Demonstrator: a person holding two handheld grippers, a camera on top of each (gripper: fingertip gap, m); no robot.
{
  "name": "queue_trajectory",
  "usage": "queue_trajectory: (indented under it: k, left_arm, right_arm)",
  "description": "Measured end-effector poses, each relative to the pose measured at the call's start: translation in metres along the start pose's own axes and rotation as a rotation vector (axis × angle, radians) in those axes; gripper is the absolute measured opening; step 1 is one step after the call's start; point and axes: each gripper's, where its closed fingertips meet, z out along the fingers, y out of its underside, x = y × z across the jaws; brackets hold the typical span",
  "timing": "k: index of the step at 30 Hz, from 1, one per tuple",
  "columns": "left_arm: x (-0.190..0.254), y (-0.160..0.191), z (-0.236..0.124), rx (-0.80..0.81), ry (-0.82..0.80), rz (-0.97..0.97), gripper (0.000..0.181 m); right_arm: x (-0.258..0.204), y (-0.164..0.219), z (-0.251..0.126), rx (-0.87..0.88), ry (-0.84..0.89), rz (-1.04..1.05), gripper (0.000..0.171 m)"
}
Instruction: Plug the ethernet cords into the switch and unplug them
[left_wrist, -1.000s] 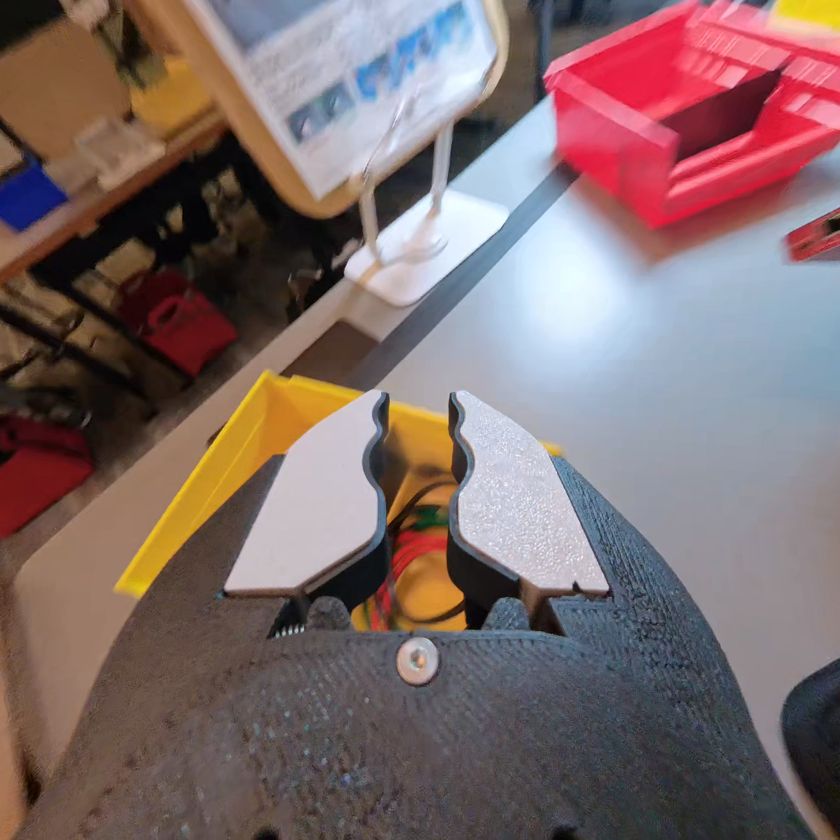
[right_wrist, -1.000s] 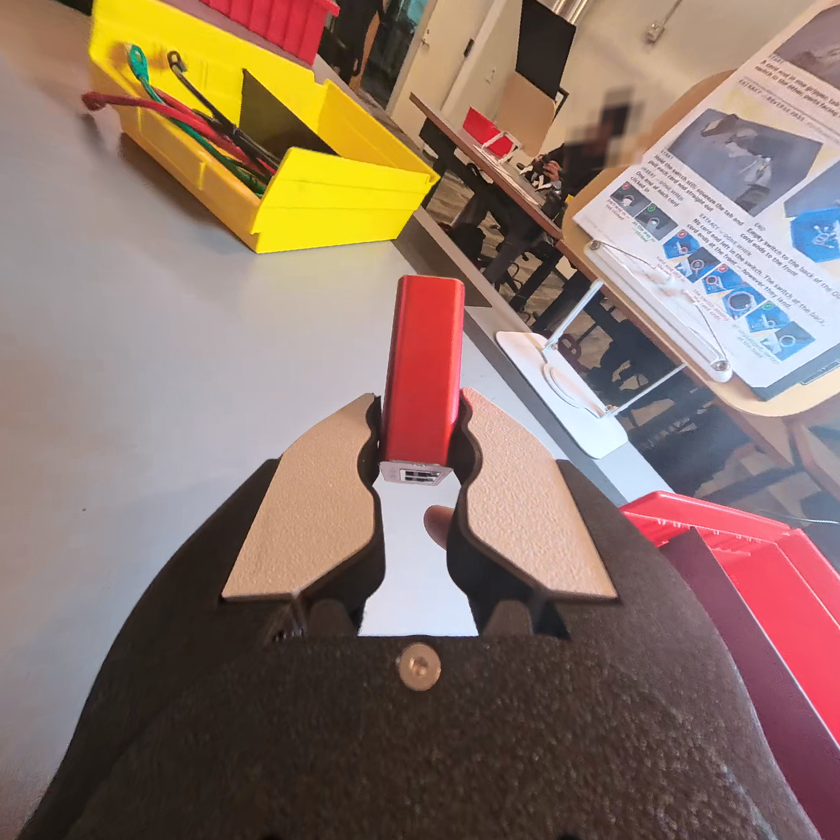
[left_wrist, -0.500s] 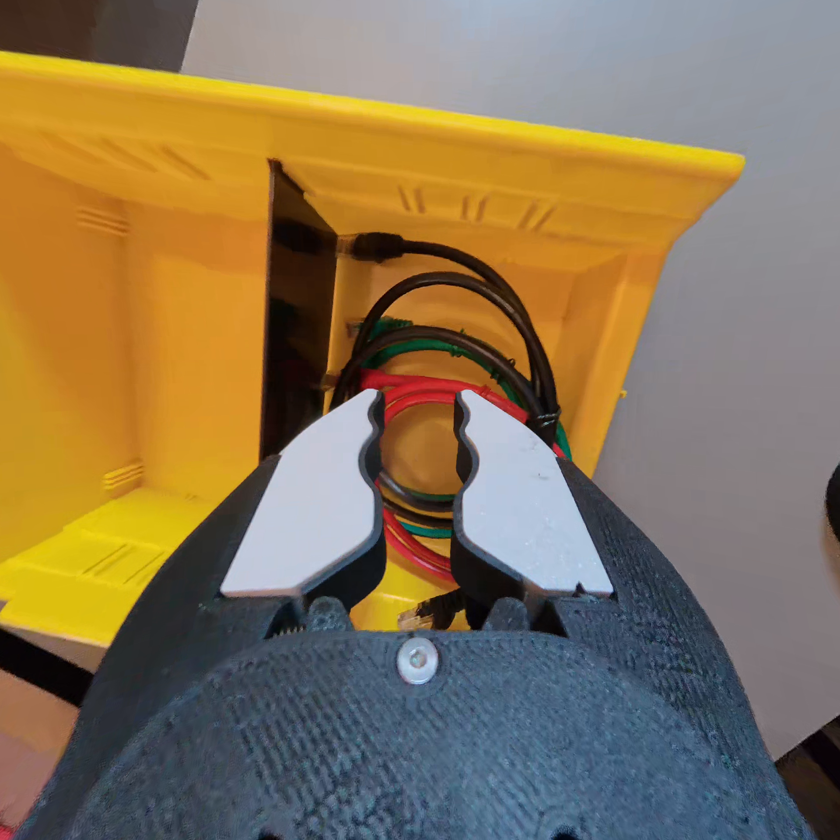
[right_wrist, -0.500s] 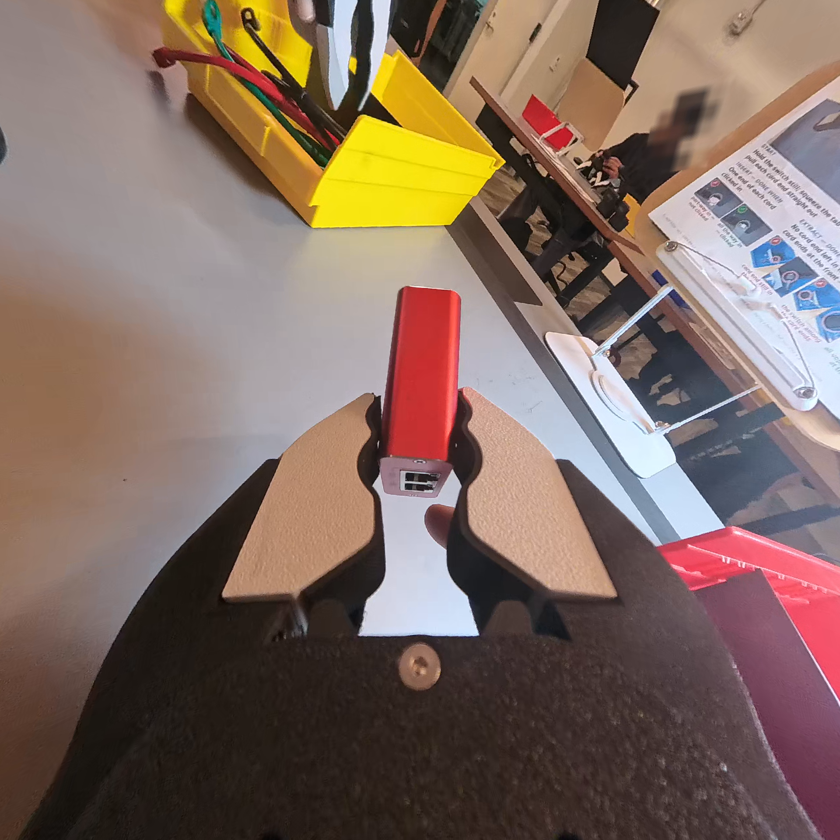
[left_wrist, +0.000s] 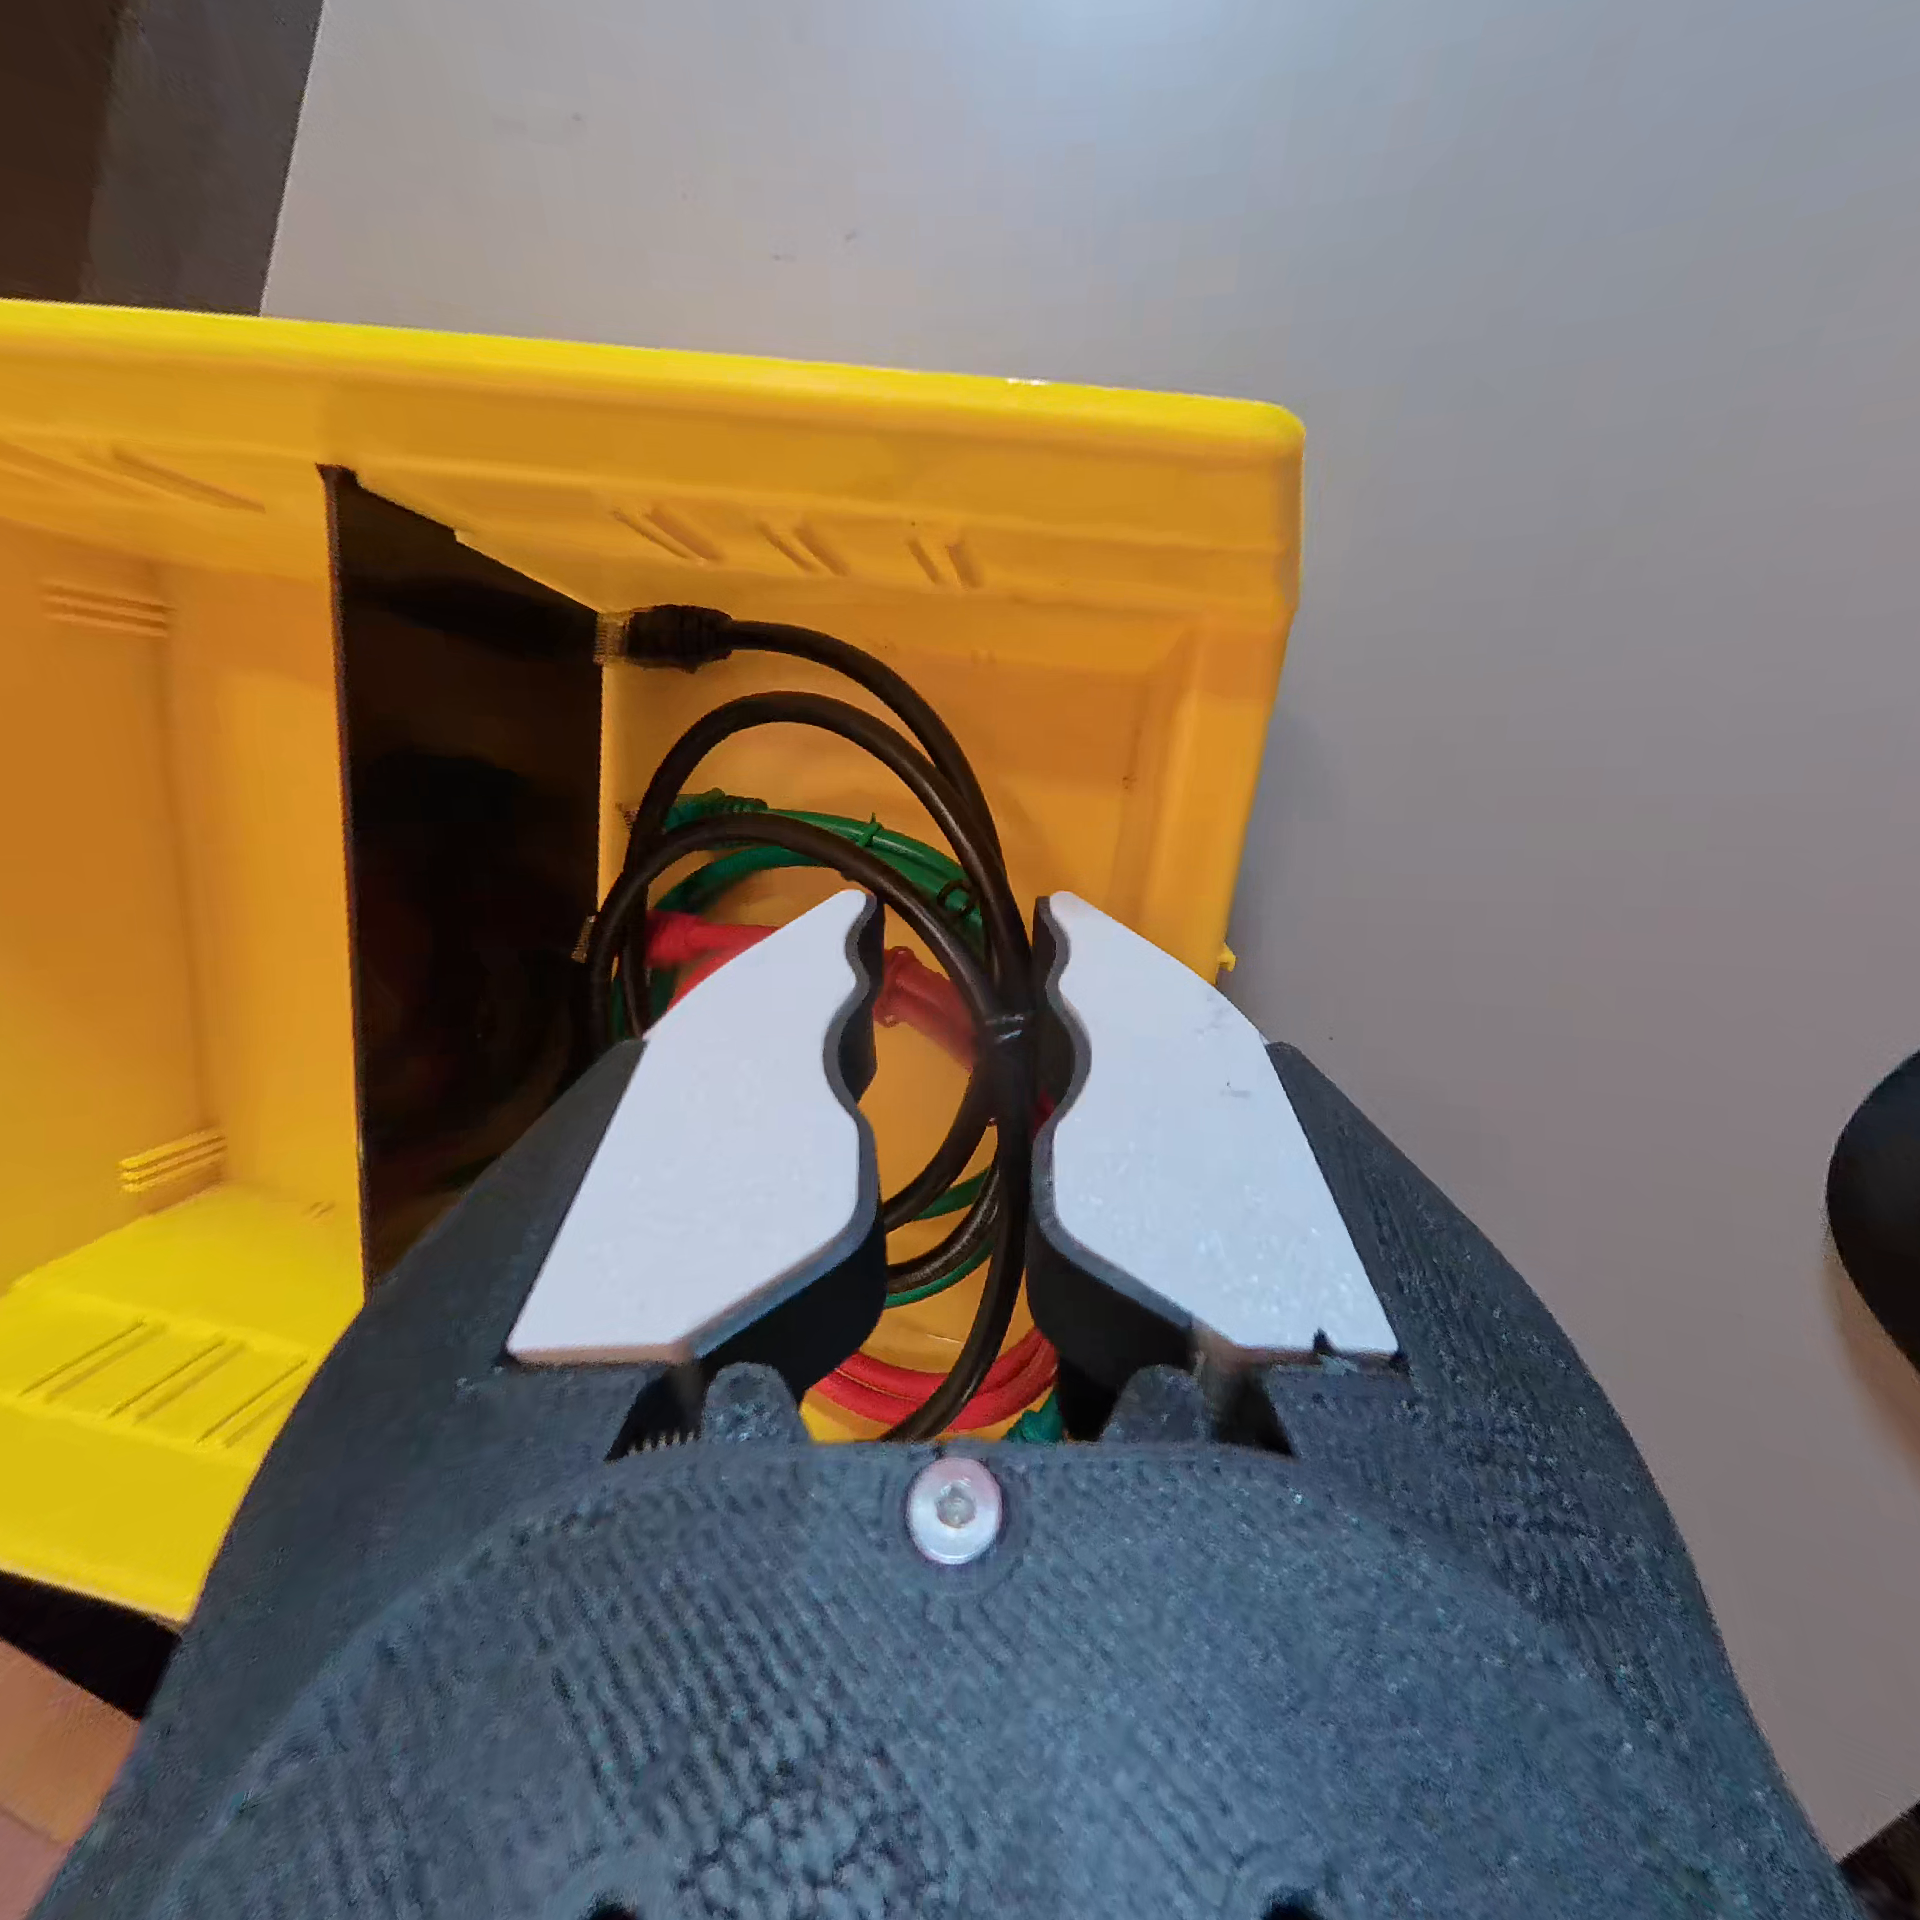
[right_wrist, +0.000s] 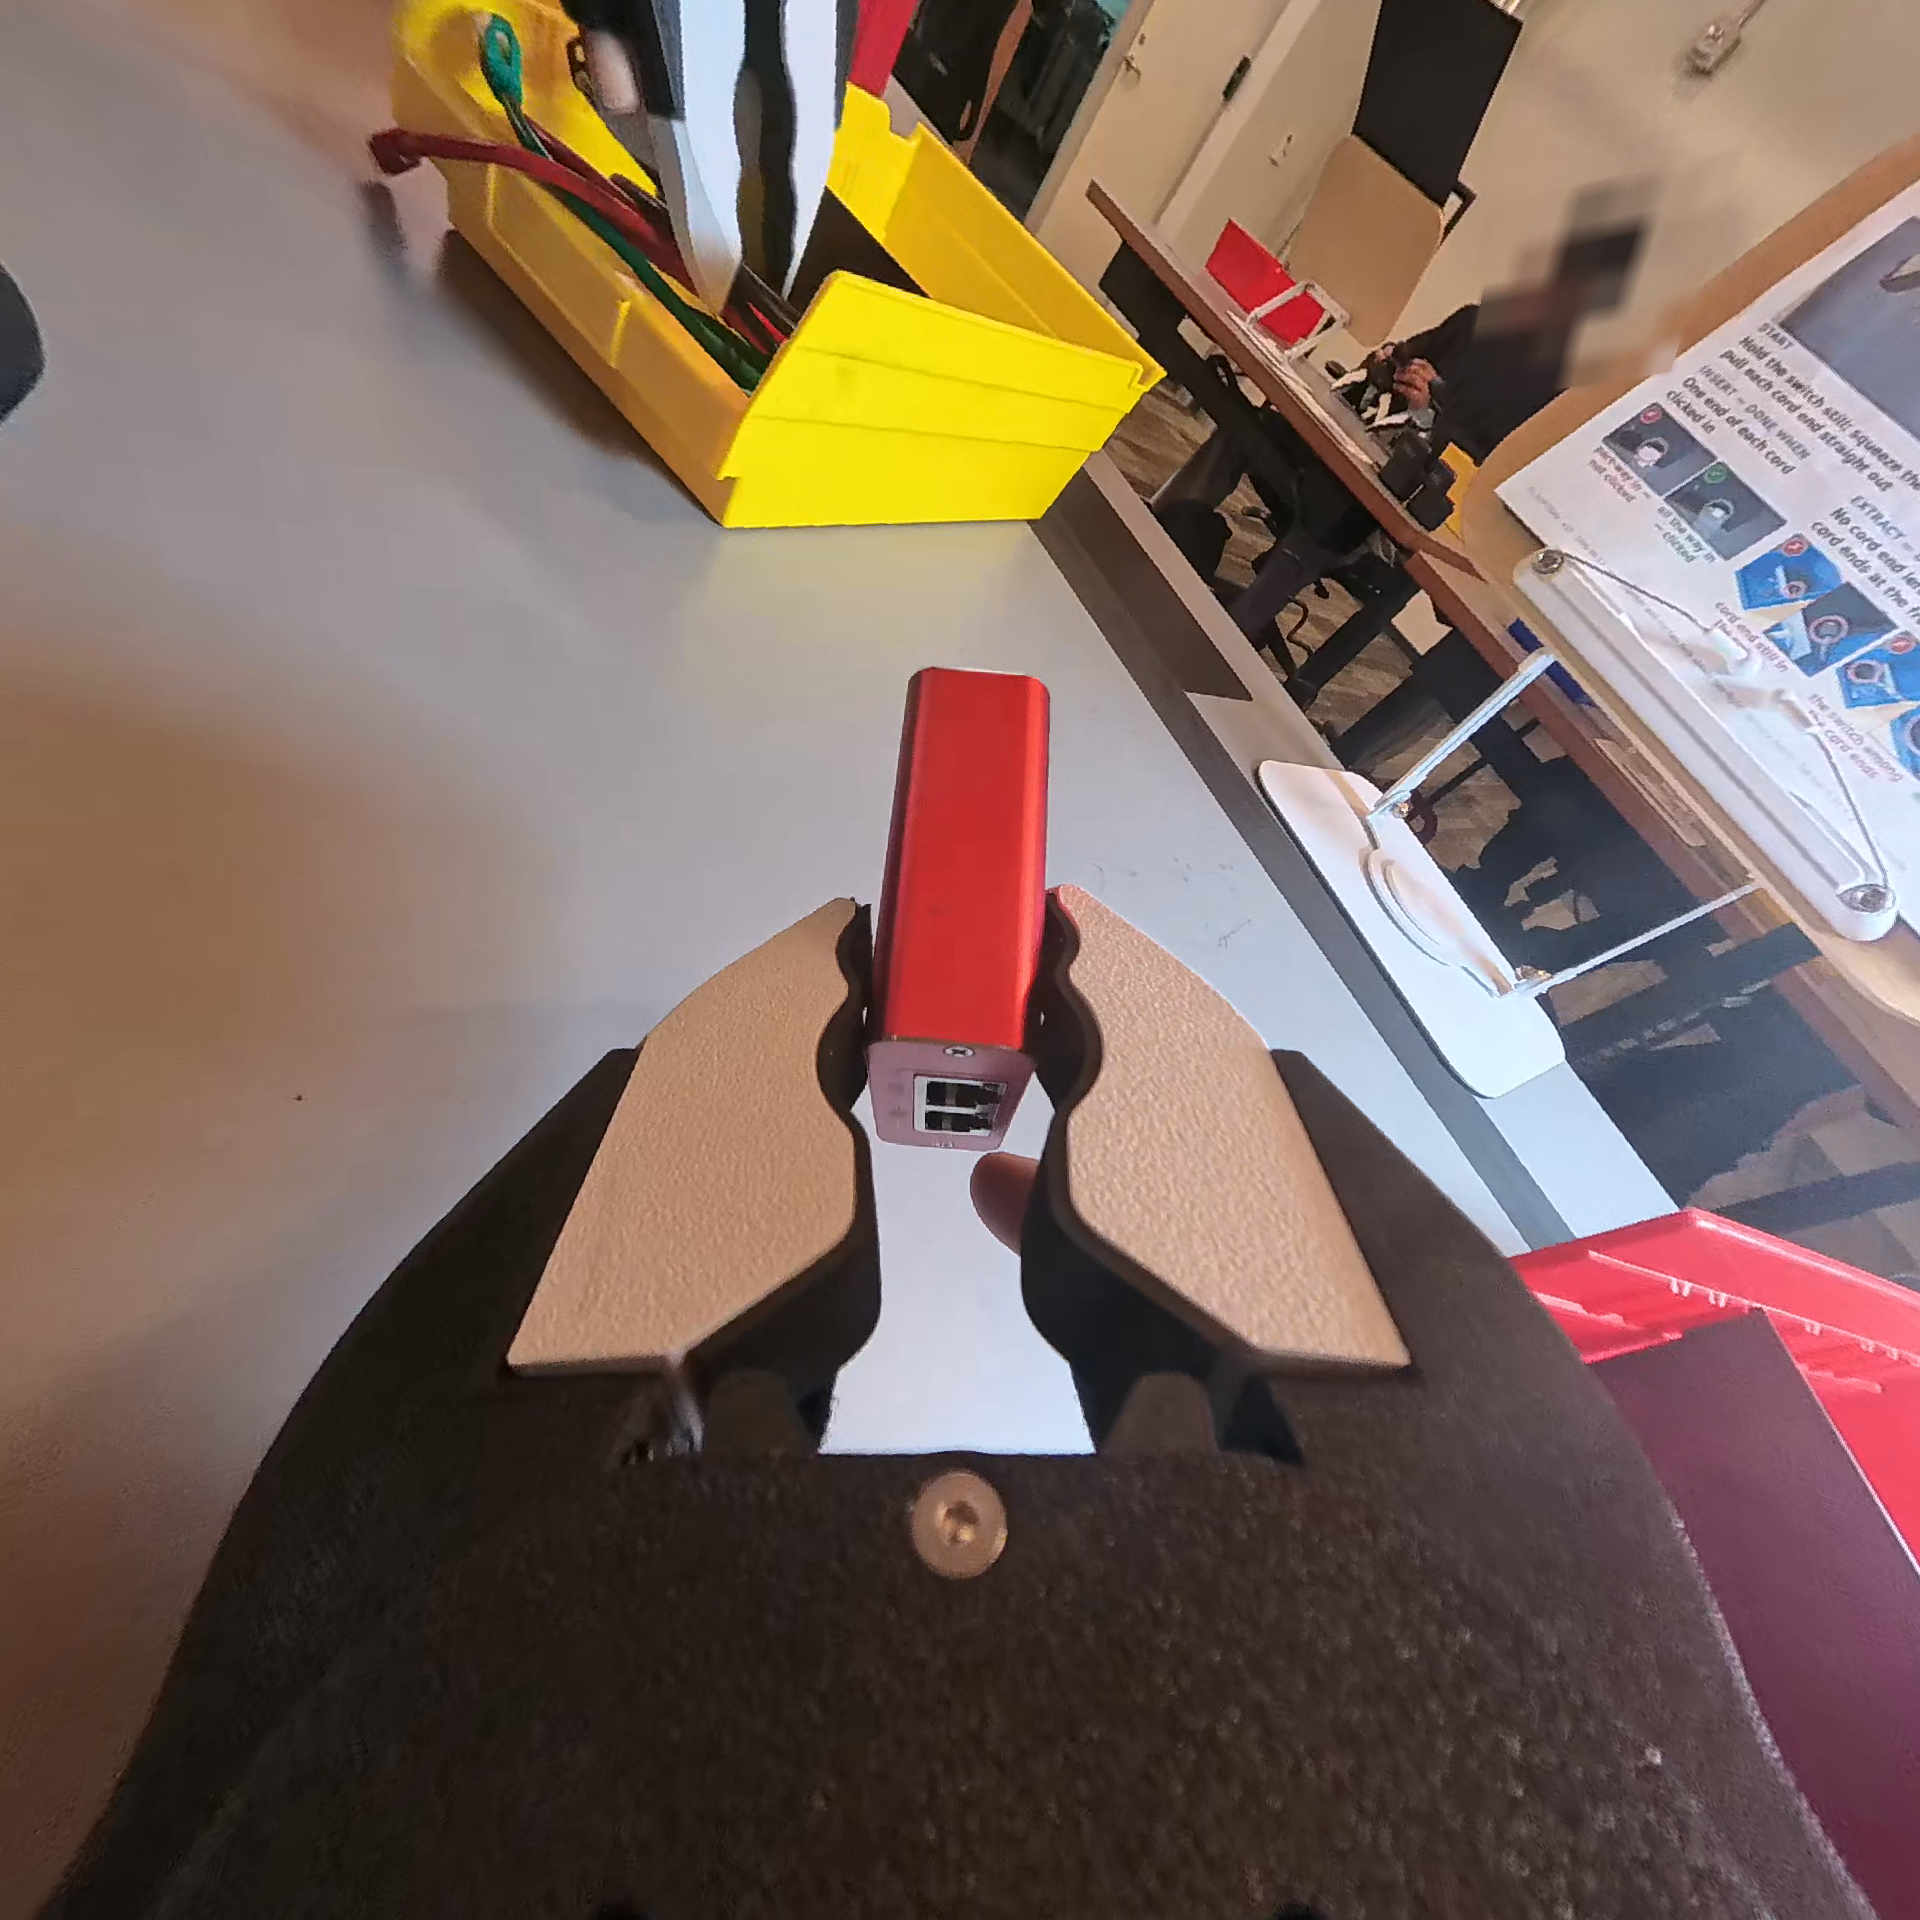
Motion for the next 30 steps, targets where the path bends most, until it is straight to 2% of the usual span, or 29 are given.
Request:
queue_trajectory:
  k: [1, 5, 12, 17, 26, 30]
  left_arm:
    - [0.000, 0.000, 0.000, -0.001, -0.009, 0.010, 0.027]
    - [-0.005, -0.005, -0.010, 0.016, -0.058, 0.016, 0.023]
    - [-0.037, -0.017, -0.043, 0.148, -0.240, -0.071, 0.013]
    - [-0.059, -0.017, -0.071, 0.228, -0.380, -0.101, 0.012]
    - [-0.076, -0.031, -0.143, 0.364, -0.622, -0.116, 0.013]
    - [-0.065, -0.044, -0.172, 0.444, -0.639, -0.113, 0.012]
  right_arm:
    - [0.000, 0.000, 0.000, -0.001, 0.001, -0.002, 0.028]
    - [0.002, 0.000, -0.002, 0.005, 0.007, 0.007, 0.028]
    - [0.004, -0.006, 0.000, 0.021, 0.003, 0.017, 0.028]
    - [0.002, -0.004, 0.000, 0.015, 0.000, 0.016, 0.028]
    - [0.004, -0.006, 0.000, 0.018, 0.008, 0.007, 0.028]
    - [0.005, -0.010, -0.003, 0.033, 0.021, -0.012, 0.028]
